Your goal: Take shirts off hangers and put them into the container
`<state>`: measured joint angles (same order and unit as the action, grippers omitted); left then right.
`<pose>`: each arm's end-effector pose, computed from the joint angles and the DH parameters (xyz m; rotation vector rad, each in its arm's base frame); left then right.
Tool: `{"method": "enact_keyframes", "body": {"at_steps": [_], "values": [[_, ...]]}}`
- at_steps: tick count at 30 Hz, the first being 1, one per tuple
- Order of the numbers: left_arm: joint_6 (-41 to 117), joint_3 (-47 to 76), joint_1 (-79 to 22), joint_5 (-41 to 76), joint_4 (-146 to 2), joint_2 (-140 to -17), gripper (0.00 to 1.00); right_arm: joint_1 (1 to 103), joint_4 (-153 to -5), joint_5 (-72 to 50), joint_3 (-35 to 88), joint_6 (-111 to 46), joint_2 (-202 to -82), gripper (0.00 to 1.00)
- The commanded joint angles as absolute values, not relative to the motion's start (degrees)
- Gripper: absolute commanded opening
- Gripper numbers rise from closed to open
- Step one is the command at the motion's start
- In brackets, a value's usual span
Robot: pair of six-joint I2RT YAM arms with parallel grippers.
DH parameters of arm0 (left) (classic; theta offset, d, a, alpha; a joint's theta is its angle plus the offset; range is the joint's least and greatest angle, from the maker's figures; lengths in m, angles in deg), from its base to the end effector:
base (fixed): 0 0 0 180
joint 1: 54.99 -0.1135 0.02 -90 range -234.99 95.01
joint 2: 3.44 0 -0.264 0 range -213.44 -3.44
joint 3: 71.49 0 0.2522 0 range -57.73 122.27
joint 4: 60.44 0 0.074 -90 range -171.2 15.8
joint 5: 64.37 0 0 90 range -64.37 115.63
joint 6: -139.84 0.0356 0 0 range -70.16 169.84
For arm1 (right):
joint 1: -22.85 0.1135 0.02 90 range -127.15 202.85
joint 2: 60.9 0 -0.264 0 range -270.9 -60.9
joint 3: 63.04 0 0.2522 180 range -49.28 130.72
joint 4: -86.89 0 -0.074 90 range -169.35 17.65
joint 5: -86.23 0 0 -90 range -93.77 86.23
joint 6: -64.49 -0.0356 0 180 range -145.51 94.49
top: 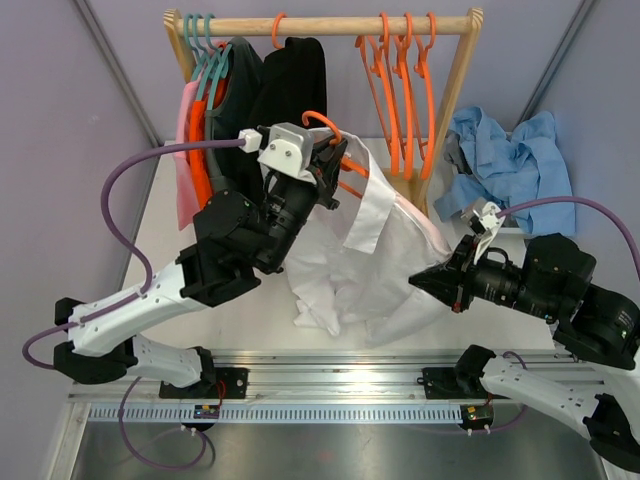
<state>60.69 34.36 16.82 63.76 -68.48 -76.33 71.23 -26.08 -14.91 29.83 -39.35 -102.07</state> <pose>0.0978 -0.2273 0.5460 0.2791 1.2198 -0.5470 0.0497 0.0663 0.4564 -0.7113 1.8034 0.9233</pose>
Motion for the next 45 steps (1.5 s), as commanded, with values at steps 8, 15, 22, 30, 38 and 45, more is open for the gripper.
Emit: {"method": "enact_keyframes", "body": {"at_steps": [8,15,22,30,38,45], "values": [[66.7,37.4,16.4,70.4,-66.0,-76.7,0.00,71.5,-20.9,5.6,35.3,-42.4,-95.2,0.00],[66.3,33.0,16.4,71.6,-65.9,-71.5,0.00,71.6,-18.2,43.3,35.9,-49.6,-86.8,0.00],[61.4,31.7,16.4,68.3,-67.7,-69.8,0.00,71.6,-16.9,38.1,31.5,-51.8,-94.4,0.00],[40.9,27.5,16.5,52.6,-72.0,-67.4,0.00,71.6,-26.8,27.2,23.1,-52.6,-99.1,0.00],[23.8,21.3,16.7,37.1,-68.7,-65.3,0.00,71.6,-30.1,25.4,22.1,-50.7,-102.8,0.00],[15.8,16.0,16.6,31.1,-62.8,-60.0,0.00,71.5,-26.1,27.6,22.8,-50.6,-109.0,0.00]]}}
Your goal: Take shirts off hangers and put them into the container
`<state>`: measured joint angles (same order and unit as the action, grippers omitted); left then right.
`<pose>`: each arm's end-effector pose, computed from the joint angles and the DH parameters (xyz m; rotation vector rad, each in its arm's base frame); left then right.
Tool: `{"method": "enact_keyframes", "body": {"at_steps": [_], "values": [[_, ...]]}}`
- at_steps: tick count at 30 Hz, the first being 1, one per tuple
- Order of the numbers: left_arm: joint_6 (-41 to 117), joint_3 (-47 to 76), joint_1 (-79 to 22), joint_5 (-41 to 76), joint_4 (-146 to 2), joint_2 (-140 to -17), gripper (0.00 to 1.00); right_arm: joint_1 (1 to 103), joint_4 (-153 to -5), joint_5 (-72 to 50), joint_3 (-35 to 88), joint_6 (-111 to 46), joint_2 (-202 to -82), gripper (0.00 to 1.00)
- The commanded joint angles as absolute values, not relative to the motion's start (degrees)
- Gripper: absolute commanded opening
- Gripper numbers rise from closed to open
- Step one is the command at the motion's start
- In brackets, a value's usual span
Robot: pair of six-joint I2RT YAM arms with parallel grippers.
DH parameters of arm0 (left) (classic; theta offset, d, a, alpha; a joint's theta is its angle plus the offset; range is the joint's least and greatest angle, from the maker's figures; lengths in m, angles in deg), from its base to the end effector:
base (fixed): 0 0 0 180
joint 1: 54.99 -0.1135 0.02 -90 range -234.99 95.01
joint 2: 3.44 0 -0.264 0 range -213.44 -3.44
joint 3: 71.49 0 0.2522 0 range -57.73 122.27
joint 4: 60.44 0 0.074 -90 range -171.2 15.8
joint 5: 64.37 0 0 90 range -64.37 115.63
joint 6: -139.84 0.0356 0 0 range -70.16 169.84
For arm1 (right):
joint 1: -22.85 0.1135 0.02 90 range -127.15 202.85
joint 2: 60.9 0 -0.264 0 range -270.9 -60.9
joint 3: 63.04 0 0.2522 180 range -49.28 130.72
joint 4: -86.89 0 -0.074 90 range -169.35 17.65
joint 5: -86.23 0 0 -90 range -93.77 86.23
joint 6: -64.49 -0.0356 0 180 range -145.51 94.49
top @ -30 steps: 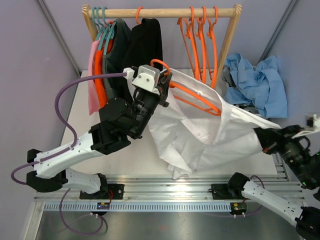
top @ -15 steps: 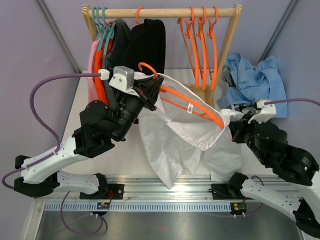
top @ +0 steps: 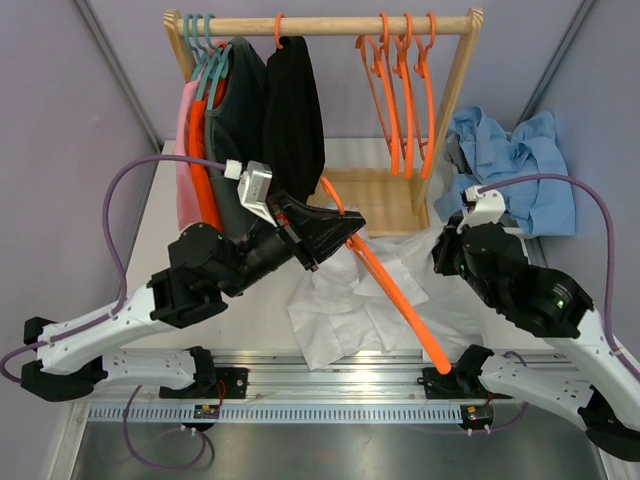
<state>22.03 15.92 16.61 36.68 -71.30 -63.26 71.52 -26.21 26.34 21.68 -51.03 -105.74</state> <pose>0.0744 -0.2020 0.4899 0.3530 1.3667 -1.3482 0.0925 0.0781 0.4138 -0.0769 1.9858 0.3038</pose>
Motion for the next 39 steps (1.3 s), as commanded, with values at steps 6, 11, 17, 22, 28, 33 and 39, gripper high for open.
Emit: {"method": "enact_keyframes", "body": {"at_steps": [6,11,17,22,28,33,39], "values": [[18.2,15.6,15.9,35.8,-70.8,-60.7,0.00,71.5,-22.8,20.9,32.5,-46.4,-107.2,0.76],[19.8,20.2,12.4,34.6,-84.4,-66.2,0.00,71.5,-19.7,11.0,45.7,-41.2,-104.8,0.99],[23.0,25.1,9.8,31.8,-95.5,-72.3,0.00,71.5,-15.3,7.1,51.0,-39.8,-107.2,0.99],[23.8,28.1,7.5,29.9,-98.0,-74.9,0.00,71.5,-16.0,2.1,49.9,-40.0,-107.9,0.96],[24.9,32.4,6.2,28.9,-98.5,-76.7,0.00,71.5,-17.2,-3.5,45.7,-40.9,-108.8,0.92],[25.1,35.0,4.8,28.0,-99.8,-80.1,0.00,71.5,-18.7,-10.2,41.7,-42.6,-110.0,0.86],[25.1,36.6,2.9,27.2,-100.7,-82.5,0.00,71.5,-19.1,-13.2,39.9,-43.4,-110.0,0.75]]}}
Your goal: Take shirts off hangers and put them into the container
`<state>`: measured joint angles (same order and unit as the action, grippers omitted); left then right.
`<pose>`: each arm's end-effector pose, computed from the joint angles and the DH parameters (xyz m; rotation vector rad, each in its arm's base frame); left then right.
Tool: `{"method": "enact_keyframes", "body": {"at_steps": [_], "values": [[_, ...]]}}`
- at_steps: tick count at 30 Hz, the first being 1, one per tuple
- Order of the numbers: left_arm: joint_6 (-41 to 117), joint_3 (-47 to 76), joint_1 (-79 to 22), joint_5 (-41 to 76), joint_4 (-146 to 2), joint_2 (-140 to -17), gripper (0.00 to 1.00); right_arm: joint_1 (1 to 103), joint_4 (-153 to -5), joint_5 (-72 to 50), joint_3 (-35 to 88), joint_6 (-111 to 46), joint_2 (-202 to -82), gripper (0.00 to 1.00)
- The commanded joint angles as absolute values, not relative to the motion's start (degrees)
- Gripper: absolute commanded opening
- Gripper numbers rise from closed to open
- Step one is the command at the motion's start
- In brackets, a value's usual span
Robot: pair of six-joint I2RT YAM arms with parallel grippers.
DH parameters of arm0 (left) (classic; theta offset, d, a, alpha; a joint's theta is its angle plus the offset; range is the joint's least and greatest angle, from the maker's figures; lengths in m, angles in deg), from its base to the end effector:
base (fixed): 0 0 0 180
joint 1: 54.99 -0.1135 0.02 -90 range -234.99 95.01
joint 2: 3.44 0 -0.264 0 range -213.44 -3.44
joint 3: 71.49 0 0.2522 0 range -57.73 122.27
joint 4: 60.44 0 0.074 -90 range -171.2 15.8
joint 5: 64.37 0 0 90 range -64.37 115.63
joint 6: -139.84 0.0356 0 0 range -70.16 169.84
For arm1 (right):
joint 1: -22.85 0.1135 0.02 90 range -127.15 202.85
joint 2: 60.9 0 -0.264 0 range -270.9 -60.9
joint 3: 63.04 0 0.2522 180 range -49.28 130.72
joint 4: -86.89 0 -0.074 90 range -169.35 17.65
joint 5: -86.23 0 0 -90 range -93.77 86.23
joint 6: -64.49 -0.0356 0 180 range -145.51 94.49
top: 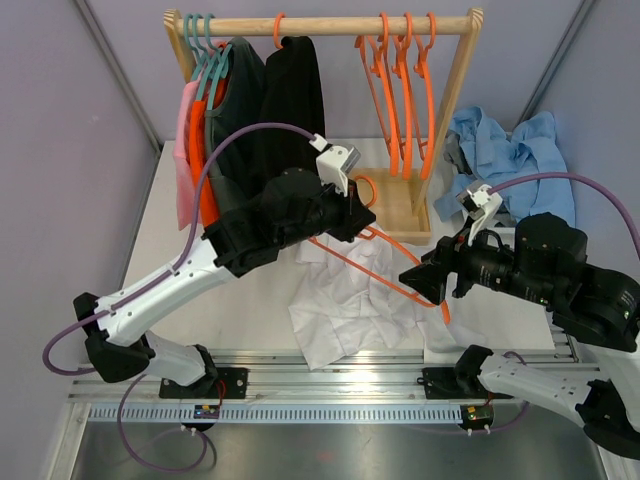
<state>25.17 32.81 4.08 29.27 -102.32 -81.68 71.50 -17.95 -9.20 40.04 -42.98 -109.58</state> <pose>0.1552 -0.2546 0.4529 0.5339 1.8838 -0.9414 0.0601 0.0734 0.4780 -0.6091 1.9360 0.8446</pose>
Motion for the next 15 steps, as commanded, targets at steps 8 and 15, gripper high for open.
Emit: {"method": "enact_keyframes", "body": {"at_steps": [8,15], "values": [[24.8,38.4,2.4,26.0,-100.0,-82.8,0.00,71.6,-19.9,-14.3,38.3,-43.5,-110.6,0.58],[25.0,40.4,2.4,24.5,-100.0,-81.6,0.00,71.6,-20.2,-14.3,37.6,-43.3,-111.5,0.06]]}}
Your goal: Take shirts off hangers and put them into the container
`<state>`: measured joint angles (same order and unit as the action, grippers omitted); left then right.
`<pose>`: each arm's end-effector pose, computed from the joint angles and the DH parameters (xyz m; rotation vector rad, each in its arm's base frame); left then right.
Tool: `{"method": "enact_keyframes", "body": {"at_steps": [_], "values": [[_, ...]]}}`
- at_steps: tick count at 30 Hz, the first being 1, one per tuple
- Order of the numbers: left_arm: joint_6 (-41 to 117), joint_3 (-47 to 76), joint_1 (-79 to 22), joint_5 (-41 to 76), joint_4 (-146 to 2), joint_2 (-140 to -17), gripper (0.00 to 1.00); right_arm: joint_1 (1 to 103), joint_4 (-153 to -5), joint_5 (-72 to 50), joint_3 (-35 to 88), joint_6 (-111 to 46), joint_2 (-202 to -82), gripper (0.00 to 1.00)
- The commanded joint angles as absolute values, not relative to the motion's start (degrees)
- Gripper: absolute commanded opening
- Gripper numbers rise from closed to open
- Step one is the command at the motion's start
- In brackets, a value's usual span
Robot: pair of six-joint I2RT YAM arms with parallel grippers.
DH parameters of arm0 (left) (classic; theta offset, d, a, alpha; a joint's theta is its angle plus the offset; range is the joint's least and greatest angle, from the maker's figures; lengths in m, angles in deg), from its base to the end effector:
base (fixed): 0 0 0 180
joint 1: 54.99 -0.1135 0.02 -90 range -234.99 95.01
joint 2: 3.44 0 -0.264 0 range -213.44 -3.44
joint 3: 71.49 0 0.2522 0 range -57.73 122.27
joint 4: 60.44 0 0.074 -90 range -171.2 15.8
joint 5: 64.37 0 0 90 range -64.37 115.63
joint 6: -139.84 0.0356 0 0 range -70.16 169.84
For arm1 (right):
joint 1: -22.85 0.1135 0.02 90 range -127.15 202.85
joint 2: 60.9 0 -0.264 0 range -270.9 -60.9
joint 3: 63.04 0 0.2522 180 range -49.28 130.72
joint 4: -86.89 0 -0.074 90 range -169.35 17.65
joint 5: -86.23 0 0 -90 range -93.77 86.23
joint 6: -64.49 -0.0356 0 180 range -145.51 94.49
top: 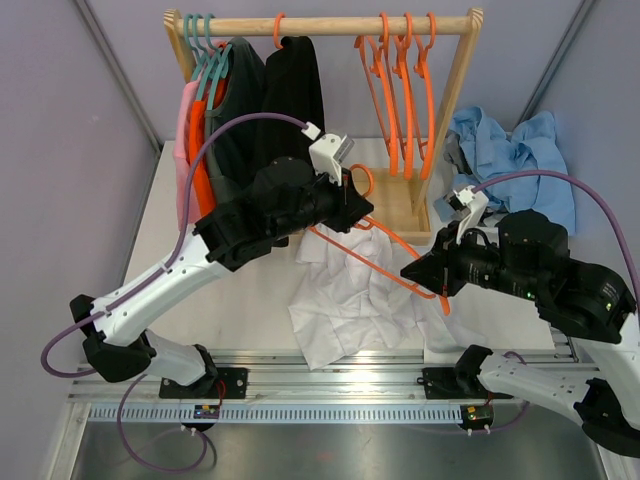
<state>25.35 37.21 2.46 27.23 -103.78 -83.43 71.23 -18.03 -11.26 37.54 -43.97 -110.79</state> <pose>0.1630 -0.2535 0.4670 0.5303 1.8664 -0.9622 0.0691 0.0847 0.4654 -0.6281 2.0072 0.8608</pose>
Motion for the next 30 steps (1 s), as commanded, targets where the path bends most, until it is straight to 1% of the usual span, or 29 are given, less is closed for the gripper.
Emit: {"method": "enact_keyframes", "body": {"at_steps": [1,2,5,6,7,8,9,10,11,12,13,15,19,21,22,26,27,30], "values": [[25.0,40.5,2.4,24.5,-100.1,-81.6,0.00,71.6,-20.2,-14.0,37.6,-43.3,-111.5,0.03],[24.9,40.4,2.4,24.5,-100.1,-81.5,0.00,71.5,-20.2,-13.8,37.7,-43.3,-111.5,0.00],[24.4,39.9,2.4,24.4,-100.1,-81.4,0.00,71.5,-20.2,-13.4,37.9,-43.2,-111.6,0.00],[24.2,39.7,2.4,24.4,-100.0,-81.4,0.05,71.5,-20.4,-13.2,37.9,-43.2,-111.6,0.00],[23.9,39.4,2.3,24.0,-99.7,-81.3,0.13,71.5,-20.4,-12.9,37.9,-43.2,-111.5,0.00],[23.8,38.9,2.4,23.8,-99.5,-81.2,0.25,71.5,-20.5,-12.9,38.0,-43.1,-111.3,0.00],[23.6,38.6,2.4,23.6,-99.3,-80.8,0.47,71.6,-20.5,-12.6,38.0,-43.2,-111.3,0.00],[23.3,38.4,2.4,23.3,-99.0,-80.7,0.61,71.5,-20.5,-12.5,38.2,-43.1,-111.3,0.00],[23.0,38.2,2.3,23.0,-99.0,-80.5,0.72,71.5,-20.5,-12.3,38.3,-43.1,-111.1,0.00],[22.9,38.1,2.4,22.9,-99.1,-80.2,0.87,71.5,-20.5,-11.9,38.4,-43.0,-111.0,0.00],[22.8,37.9,2.4,22.9,-99.2,-79.8,0.95,71.5,-20.5,-11.8,38.5,-43.0,-111.0,0.00],[22.8,37.7,2.7,22.6,-99.7,-79.2,0.99,71.5,-20.6,-11.2,38.8,-43.0,-110.9,0.00],[23.9,36.0,4.5,24.0,-99.9,-73.8,0.99,71.5,-19.9,-9.6,39.9,-42.7,-111.0,0.00],[26.3,34.7,6.3,28.7,-99.6,-70.3,0.99,71.6,-19.0,-6.7,41.9,-42.0,-111.1,0.00],[27.2,32.4,7.1,32.4,-98.9,-65.7,0.99,71.5,-18.7,-5.5,42.6,-41.9,-111.3,0.00],[29.8,23.1,9.0,39.7,-92.8,-54.2,0.99,71.5,-19.8,2.7,46.9,-40.1,-112.1,0.00],[30.0,20.5,9.1,42.0,-92.7,-52.3,0.99,71.5,-21.2,3.9,47.7,-39.7,-112.9,0.00],[29.0,18.2,9.1,43.7,-94.4,-49.3,0.99,71.6,-25.1,7.8,48.4,-37.8,-114.7,0.00]]}}
